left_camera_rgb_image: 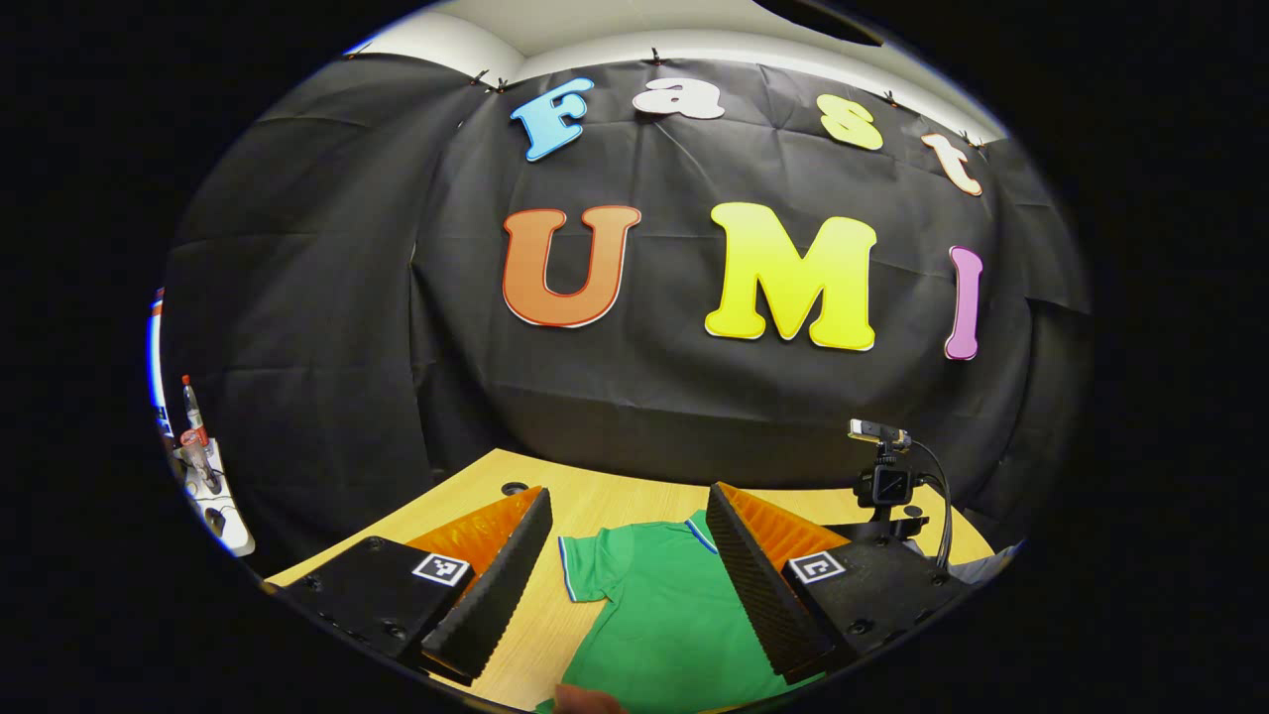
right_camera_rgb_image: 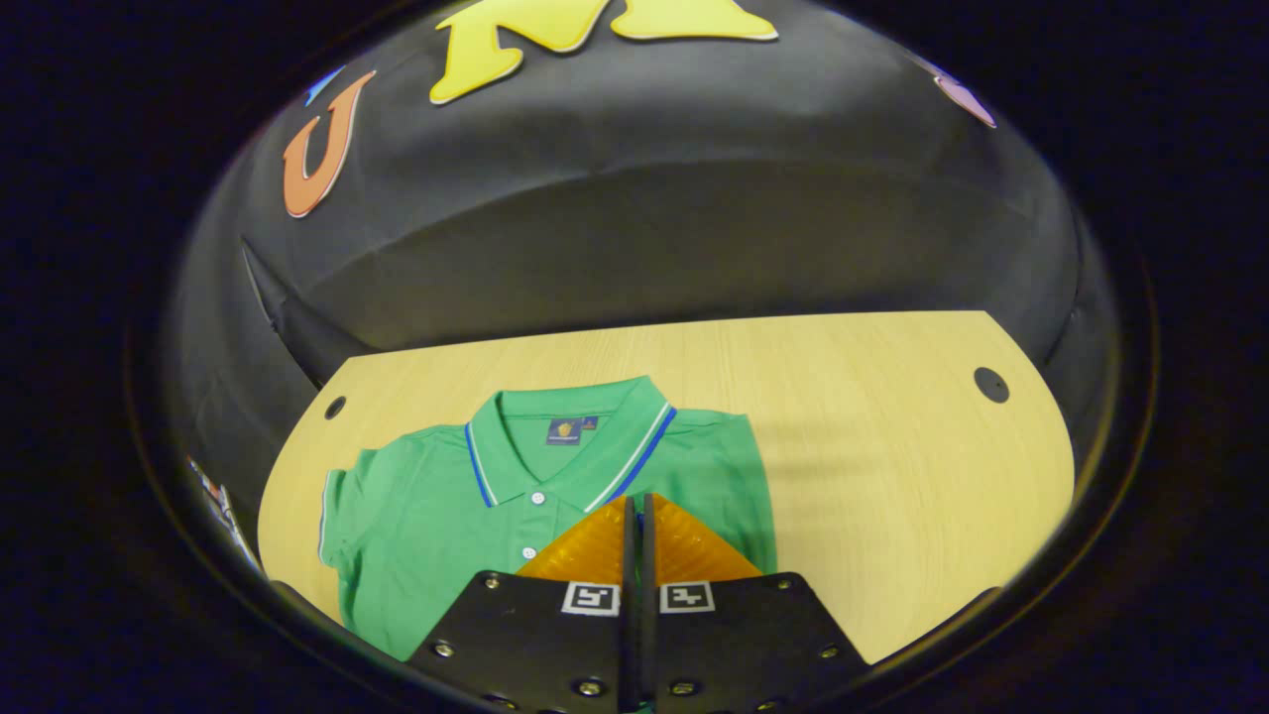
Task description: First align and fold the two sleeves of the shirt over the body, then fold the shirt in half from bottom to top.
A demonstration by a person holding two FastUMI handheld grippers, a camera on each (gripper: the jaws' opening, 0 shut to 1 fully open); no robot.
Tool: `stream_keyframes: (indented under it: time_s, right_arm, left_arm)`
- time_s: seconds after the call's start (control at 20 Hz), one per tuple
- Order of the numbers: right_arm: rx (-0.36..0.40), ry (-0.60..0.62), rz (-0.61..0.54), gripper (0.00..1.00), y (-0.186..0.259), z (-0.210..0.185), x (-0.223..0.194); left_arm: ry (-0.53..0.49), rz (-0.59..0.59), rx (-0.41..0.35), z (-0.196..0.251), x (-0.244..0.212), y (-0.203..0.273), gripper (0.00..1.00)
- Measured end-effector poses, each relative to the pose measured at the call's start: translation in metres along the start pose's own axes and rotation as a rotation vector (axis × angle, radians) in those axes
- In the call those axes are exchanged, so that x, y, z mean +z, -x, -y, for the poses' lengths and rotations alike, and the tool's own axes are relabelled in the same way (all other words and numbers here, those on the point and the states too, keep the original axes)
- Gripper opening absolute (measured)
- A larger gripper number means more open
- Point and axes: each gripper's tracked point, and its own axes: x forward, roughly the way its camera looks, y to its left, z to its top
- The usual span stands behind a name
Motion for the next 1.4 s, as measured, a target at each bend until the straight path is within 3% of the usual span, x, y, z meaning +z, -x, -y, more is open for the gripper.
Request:
stream_keyframes:
  time_s: [0.4, 0.45, 0.55, 1.0, 1.4]
  right_arm:
    - [0.003, -0.005, -0.011, 0.02, -0.005, -0.014, -0.009]
    - [0.016, -0.005, -0.013, 0.18, -0.003, -0.019, -0.007]
    - [-0.001, 0.012, 0.019, 0.97, 0.004, -0.015, 0.0]
    - [-0.025, 0.067, 0.129, 0.96, 0.035, -0.013, 0.023]
    - [-0.032, 0.059, 0.34, 0.93, 0.137, 0.001, 0.059]
  left_arm:
    - [-0.009, 0.003, 0.029, -0.017, 0.001, 0.006, 1.0]
    - [-0.012, 0.003, 0.03, -0.018, 0.0, 0.006, 1.0]
    - [-0.015, 0.002, 0.029, -0.019, -0.001, 0.007, 1.0]
    - [0.006, -0.029, 0.007, -0.022, -0.023, -0.017, 1.0]
    - [0.015, -0.079, -0.019, -0.037, -0.077, -0.081, 1.0]
